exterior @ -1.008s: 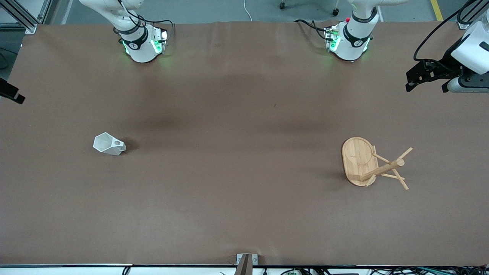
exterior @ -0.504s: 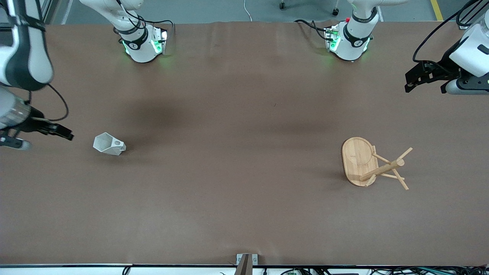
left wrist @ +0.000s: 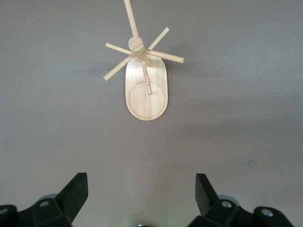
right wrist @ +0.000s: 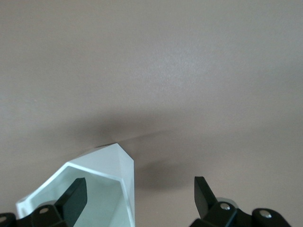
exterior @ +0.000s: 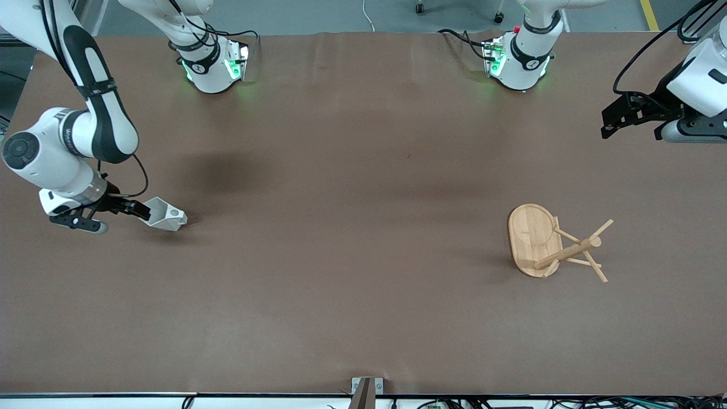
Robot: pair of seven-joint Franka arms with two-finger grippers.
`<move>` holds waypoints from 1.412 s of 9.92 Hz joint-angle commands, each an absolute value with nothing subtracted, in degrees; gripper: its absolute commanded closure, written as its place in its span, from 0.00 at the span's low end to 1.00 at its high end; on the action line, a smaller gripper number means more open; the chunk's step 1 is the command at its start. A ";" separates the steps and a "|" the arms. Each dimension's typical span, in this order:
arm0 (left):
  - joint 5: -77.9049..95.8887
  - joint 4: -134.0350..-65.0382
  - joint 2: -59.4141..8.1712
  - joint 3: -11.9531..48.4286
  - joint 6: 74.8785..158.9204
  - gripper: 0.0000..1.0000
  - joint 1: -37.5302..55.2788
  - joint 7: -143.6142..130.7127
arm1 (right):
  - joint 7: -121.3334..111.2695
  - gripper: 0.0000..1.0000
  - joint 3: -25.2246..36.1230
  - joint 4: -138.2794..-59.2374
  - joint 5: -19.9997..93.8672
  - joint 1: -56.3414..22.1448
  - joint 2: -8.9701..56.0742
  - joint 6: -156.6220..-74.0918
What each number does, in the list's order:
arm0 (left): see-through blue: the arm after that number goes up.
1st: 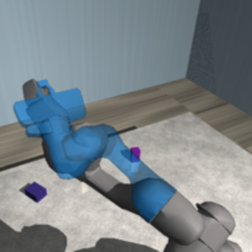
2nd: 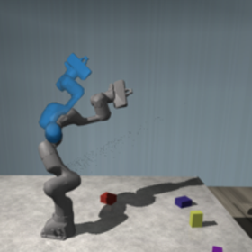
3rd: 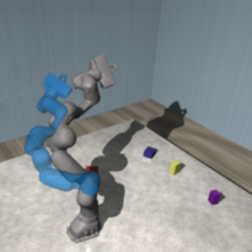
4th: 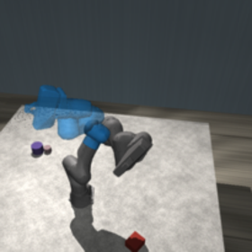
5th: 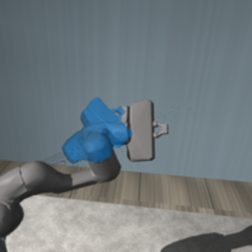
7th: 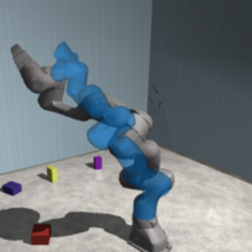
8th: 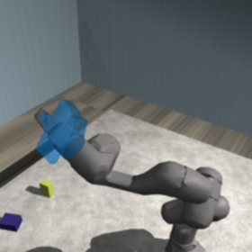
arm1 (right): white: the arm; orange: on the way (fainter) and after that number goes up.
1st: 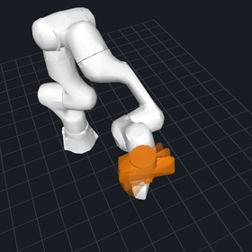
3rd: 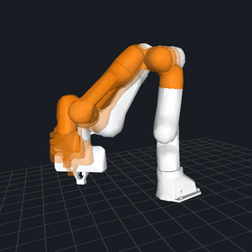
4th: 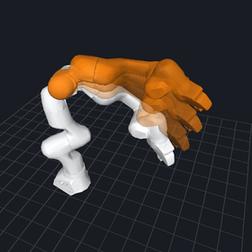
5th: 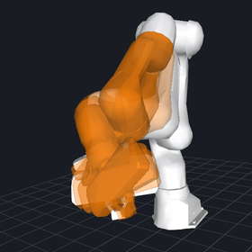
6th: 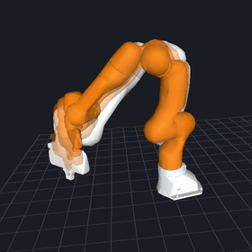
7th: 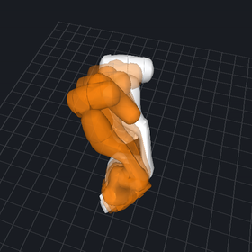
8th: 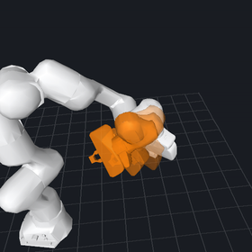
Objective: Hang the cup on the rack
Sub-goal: 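Close the right gripper on the white cup's body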
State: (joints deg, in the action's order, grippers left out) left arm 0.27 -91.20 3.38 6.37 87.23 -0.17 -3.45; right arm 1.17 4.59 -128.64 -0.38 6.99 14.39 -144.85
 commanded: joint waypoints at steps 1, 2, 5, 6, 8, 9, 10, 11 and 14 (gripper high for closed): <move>0.00 -91.23 2.20 6.33 86.31 0.00 0.00 -3.43 | 0.62 0.06 3.87 -129.55 -1.14 7.91 14.67 -145.81; 0.00 -91.32 2.20 6.33 86.31 0.00 0.09 -3.43 | 0.62 0.18 3.78 -129.99 -1.14 7.91 15.11 -145.90; 0.09 -91.32 2.20 6.33 86.31 0.00 0.00 -3.43 | 0.70 0.77 3.60 -130.08 -0.44 7.91 16.35 -146.25; 0.09 -91.23 2.20 6.33 86.31 0.00 0.00 -3.43 | 0.79 0.99 3.60 -129.99 -0.44 8.00 16.35 -146.25; 0.26 -91.32 2.20 6.33 86.31 0.00 0.09 -3.43 | 0.70 1.00 3.52 -128.85 -0.44 7.65 16.26 -145.38; 0.26 -91.23 2.20 6.33 86.31 0.00 0.09 -3.43 | -1.21 1.00 3.52 -128.41 -0.44 7.65 15.91 -143.98; 0.26 -91.32 2.20 6.33 86.31 0.00 0.09 -3.34 | -3.84 1.00 3.43 -126.41 -0.44 7.39 15.13 -140.40; 0.26 -91.32 2.20 6.33 86.31 0.00 0.09 -3.34 | -5.43 0.99 2.91 -123.08 -0.44 6.51 14.16 -135.14; 0.61 -91.32 2.20 6.50 86.31 0.00 0.35 -3.25 | -7.99 0.99 1.93 -111.72 9.33 0.98 13.36 -119.29</move>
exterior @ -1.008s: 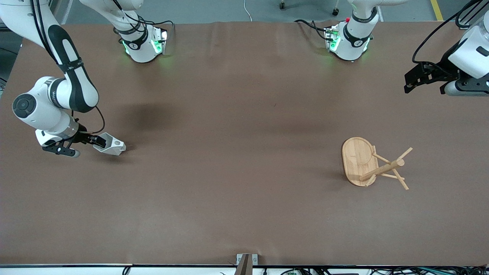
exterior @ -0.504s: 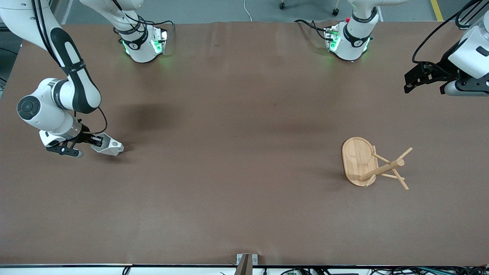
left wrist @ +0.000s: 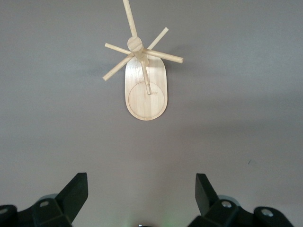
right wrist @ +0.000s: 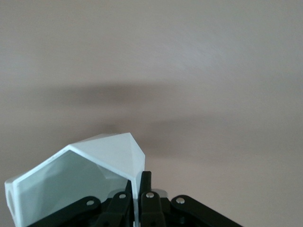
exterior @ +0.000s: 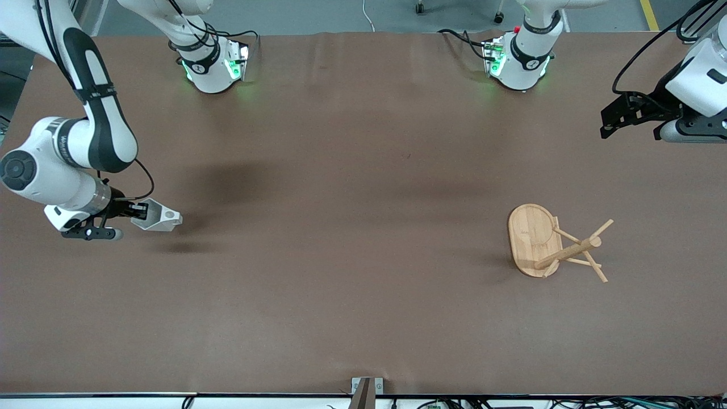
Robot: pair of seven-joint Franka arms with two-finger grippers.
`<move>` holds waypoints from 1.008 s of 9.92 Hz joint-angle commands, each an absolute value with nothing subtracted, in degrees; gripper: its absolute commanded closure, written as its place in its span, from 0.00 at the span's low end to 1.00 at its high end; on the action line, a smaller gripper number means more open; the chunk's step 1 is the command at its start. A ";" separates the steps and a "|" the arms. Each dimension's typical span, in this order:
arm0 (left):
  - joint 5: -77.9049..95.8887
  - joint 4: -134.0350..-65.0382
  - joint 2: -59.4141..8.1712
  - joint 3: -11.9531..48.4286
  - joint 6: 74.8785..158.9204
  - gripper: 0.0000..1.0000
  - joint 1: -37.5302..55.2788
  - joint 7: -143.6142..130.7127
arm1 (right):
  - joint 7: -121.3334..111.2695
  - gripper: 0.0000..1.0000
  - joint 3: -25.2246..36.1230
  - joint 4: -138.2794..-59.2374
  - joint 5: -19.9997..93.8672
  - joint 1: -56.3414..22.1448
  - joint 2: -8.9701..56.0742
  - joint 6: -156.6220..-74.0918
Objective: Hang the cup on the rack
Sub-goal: 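Lift the cup with the right gripper while the left gripper approaches it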
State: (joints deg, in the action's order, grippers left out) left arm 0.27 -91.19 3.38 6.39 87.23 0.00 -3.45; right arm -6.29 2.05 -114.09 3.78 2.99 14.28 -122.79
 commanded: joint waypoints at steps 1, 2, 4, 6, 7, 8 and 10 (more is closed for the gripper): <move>0.70 -91.23 2.11 7.03 86.66 0.00 0.87 -3.69 | -11.65 0.99 1.93 -111.62 15.67 -1.03 12.58 -117.70; 0.88 -91.32 1.67 8.16 87.44 0.00 1.84 -3.69 | -14.73 0.99 1.93 -111.71 24.87 -3.06 12.57 -115.34; 1.66 -91.32 1.41 11.15 88.33 0.00 4.47 -2.47 | -16.61 0.99 1.93 -112.15 40.02 -7.71 12.57 -114.00; 6.31 -91.32 0.19 14.13 91.20 0.00 9.03 -2.46 | -17.05 0.99 1.67 -112.67 58.43 -14.64 12.66 -114.69; 6.59 -91.41 -0.43 15.46 94.45 0.00 12.53 -2.55 | -17.22 0.99 1.76 -112.68 65.58 -18.42 12.66 -115.83; 6.94 -91.32 -2.01 16.43 97.35 0.00 16.40 -2.98 | -17.66 0.99 1.67 -112.59 69.40 -20.72 12.66 -116.71; 9.31 -91.23 -5.69 16.61 102.37 0.00 22.30 -2.29 | -20.81 0.99 1.67 -112.85 78.70 -25.29 12.57 -116.28</move>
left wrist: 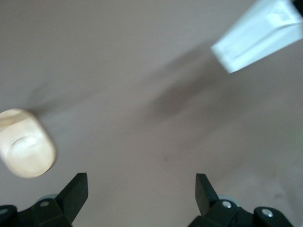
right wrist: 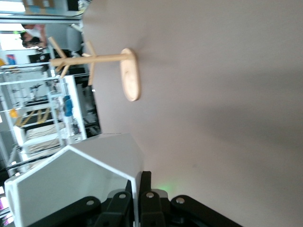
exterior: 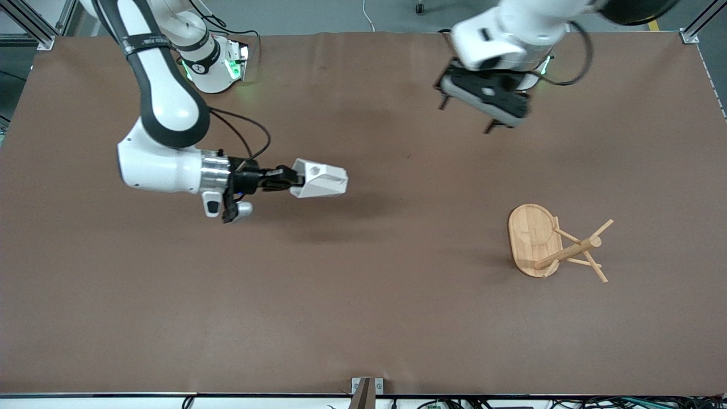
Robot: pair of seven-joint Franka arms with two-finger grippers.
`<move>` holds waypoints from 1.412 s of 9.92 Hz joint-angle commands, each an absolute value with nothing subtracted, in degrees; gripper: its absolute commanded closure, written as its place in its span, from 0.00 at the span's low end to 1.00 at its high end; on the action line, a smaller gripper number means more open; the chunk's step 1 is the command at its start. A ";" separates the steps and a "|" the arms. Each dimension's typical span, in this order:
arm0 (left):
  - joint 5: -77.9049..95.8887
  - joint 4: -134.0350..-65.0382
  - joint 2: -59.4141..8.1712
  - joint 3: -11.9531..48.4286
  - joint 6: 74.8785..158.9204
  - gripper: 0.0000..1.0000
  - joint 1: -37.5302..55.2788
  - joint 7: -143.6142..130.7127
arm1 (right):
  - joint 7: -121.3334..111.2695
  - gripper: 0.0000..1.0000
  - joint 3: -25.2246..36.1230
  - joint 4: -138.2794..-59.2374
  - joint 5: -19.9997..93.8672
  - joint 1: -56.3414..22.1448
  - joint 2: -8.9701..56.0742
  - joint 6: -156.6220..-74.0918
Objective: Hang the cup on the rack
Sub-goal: 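Lift the cup with the right gripper while the left gripper approaches it, then grasp the cup with the left gripper while the right gripper releases it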
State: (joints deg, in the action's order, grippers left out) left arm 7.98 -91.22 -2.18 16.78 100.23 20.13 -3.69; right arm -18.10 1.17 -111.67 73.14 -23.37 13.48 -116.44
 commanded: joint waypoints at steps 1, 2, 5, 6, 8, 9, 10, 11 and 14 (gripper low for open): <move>9.14 -91.23 -7.28 16.61 105.87 0.00 25.54 -1.76 | -21.09 0.99 1.67 -112.94 82.84 -27.14 12.66 -116.28; 9.05 -91.14 -8.86 16.61 109.30 0.00 26.45 1.72 | -21.18 0.99 1.58 -112.94 84.27 -28.03 12.66 -115.32; 9.75 -89.04 -13.52 17.40 113.03 0.00 27.25 16.67 | -20.83 0.99 1.41 -114.26 86.75 -29.18 12.39 -113.21; 9.76 -89.12 -14.06 17.40 113.38 0.00 27.25 18.35 | -20.92 0.99 1.41 -114.26 86.75 -29.27 12.39 -113.29; 10.28 -89.12 -16.77 17.66 116.35 0.00 27.25 23.61 | -20.92 0.99 1.32 -114.26 86.75 -29.27 12.13 -113.20; 11.07 -89.56 -17.05 18.01 116.37 0.00 27.25 24.95 | -20.83 0.99 1.32 -114.26 86.75 -29.62 11.87 -113.20; 11.25 -89.47 -18.27 18.10 116.45 0.00 27.16 27.22 | -20.40 0.99 1.32 -114.26 86.75 -29.62 11.08 -113.12; 13.16 -89.47 -19.15 18.02 116.54 0.00 27.07 29.16 | -20.13 0.99 1.32 -114.26 86.75 -29.62 10.73 -113.03; 14.59 -90.00 -19.16 18.02 116.46 0.49 26.81 31.19 | -18.02 0.99 1.41 -114.26 86.84 -29.53 9.76 -112.24</move>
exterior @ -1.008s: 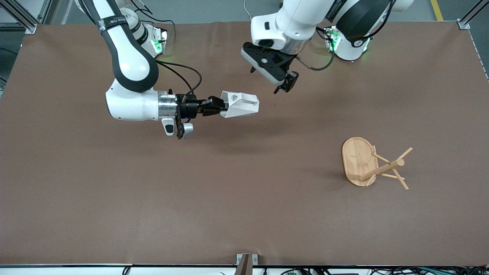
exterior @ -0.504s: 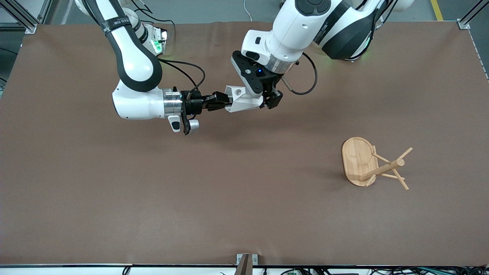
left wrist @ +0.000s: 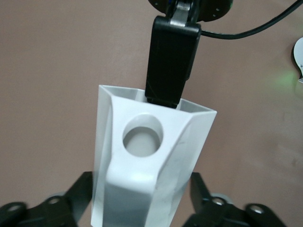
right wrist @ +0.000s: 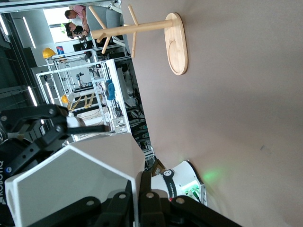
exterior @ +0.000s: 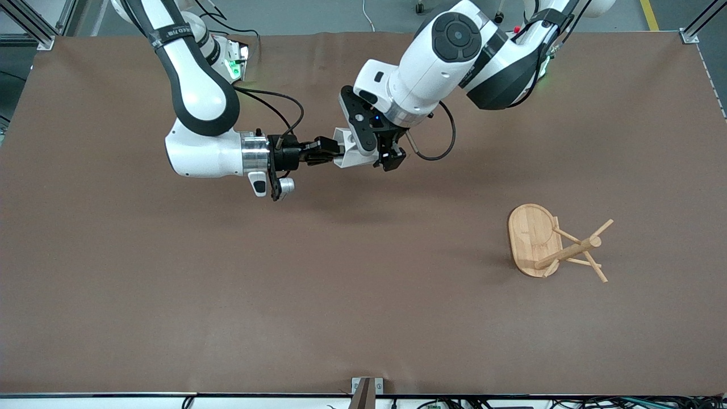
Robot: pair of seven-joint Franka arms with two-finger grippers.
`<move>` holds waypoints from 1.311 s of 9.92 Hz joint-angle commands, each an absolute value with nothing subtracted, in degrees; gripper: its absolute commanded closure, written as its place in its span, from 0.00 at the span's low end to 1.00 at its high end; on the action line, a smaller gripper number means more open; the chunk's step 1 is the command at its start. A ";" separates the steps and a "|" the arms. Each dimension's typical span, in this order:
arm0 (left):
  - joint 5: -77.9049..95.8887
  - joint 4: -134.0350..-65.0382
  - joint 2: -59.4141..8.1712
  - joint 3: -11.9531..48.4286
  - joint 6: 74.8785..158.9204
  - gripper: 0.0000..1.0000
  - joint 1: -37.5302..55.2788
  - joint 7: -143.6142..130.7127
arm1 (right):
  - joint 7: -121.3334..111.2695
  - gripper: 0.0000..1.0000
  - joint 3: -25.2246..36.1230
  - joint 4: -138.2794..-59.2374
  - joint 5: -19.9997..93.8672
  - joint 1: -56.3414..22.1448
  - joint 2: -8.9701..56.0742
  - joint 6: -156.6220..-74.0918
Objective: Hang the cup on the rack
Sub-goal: 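Grasp the cup with the left gripper while the right gripper releases it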
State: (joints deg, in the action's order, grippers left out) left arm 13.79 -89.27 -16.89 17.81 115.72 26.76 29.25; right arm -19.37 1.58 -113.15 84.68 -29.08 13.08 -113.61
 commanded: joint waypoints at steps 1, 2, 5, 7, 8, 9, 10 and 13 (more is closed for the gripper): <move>14.68 -90.61 -18.99 18.02 116.37 0.87 26.55 31.03 | -17.76 0.99 1.41 -114.26 86.75 -29.53 9.41 -112.06; 14.68 -90.70 -18.90 18.10 116.19 0.99 26.37 30.76 | -17.67 0.99 1.41 -114.26 86.75 -29.53 9.14 -111.97; 14.68 -90.62 -17.85 18.02 115.49 1.00 25.06 30.23 | -13.11 0.29 1.49 -114.00 86.31 -29.62 9.05 -111.97; 14.68 -90.53 -16.97 18.02 115.40 1.00 23.56 29.19 | -12.66 0.00 1.84 -114.08 83.95 -28.92 8.88 -112.50; 14.59 -90.61 -16.61 17.93 115.40 1.00 23.38 28.74 | -12.48 0.00 2.54 -113.73 78.89 -27.09 8.70 -112.50; 14.59 -90.53 -16.61 17.93 115.23 1.00 22.51 28.22 | -10.39 0.00 2.81 -113.47 74.84 -25.16 8.44 -112.33; 14.33 -90.53 -16.44 17.84 115.14 1.00 22.07 27.60 | -5.24 0.00 2.99 -112.60 68.70 -23.22 7.83 -112.41; 13.89 -90.62 -14.86 17.67 113.92 1.00 16.28 22.70 | 13.84 0.00 2.90 -109.17 38.32 -15.75 4.23 -112.24</move>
State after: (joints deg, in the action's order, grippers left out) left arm 14.75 -88.98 -16.12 17.57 114.99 18.66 24.74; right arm 7.21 3.70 -109.30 47.43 -17.96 6.94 -112.73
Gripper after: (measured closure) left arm 0.229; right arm 0.000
